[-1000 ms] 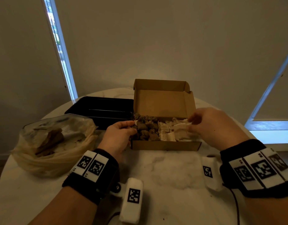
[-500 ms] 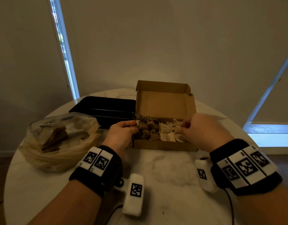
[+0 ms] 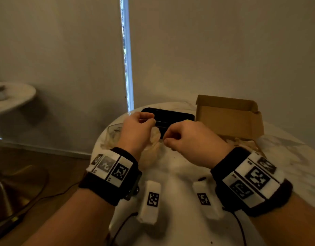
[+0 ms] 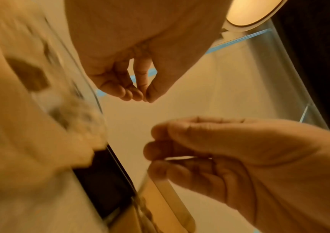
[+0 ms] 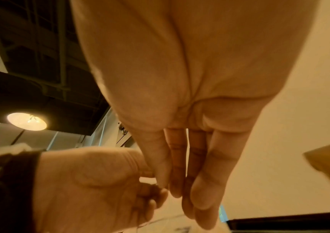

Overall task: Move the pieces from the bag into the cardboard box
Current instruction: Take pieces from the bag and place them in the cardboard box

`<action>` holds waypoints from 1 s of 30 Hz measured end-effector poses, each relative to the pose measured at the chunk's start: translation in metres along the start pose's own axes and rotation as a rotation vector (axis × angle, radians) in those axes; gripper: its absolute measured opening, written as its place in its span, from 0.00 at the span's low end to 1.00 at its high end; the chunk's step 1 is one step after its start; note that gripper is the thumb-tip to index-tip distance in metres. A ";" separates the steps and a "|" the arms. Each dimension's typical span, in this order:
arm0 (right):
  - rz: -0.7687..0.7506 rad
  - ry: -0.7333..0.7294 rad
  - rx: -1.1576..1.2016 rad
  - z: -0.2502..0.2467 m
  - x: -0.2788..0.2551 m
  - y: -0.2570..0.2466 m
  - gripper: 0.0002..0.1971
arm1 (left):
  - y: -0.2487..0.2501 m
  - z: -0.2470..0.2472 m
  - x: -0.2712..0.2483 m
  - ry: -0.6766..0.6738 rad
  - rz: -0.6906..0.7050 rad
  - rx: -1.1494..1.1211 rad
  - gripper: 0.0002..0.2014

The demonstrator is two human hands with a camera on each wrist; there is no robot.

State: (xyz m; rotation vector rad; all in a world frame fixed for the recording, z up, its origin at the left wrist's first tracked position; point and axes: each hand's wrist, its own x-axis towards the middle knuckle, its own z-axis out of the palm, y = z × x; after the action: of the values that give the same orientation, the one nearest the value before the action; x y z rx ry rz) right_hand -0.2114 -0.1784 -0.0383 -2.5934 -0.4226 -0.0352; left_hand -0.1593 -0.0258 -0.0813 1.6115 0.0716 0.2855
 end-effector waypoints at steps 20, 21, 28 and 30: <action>-0.151 -0.234 -0.221 0.106 0.072 -0.043 0.23 | -0.026 -0.099 -0.022 -0.080 -0.429 0.185 0.12; -0.162 -0.229 -0.210 0.107 0.072 -0.042 0.22 | -0.027 -0.099 -0.021 -0.100 -0.417 0.184 0.12; -0.106 -0.251 -0.122 0.097 0.068 -0.040 0.11 | -0.059 -0.096 -0.004 -0.125 -0.351 0.098 0.18; -0.071 -0.240 -0.061 0.092 0.067 -0.037 0.08 | -0.063 -0.096 -0.002 -0.107 -0.364 0.084 0.20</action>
State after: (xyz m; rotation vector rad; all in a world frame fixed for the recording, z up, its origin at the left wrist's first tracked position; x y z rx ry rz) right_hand -0.1635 -0.0837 -0.0938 -2.6511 -0.6083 0.2439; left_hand -0.1752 0.0710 -0.1405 1.6588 0.2943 -0.0864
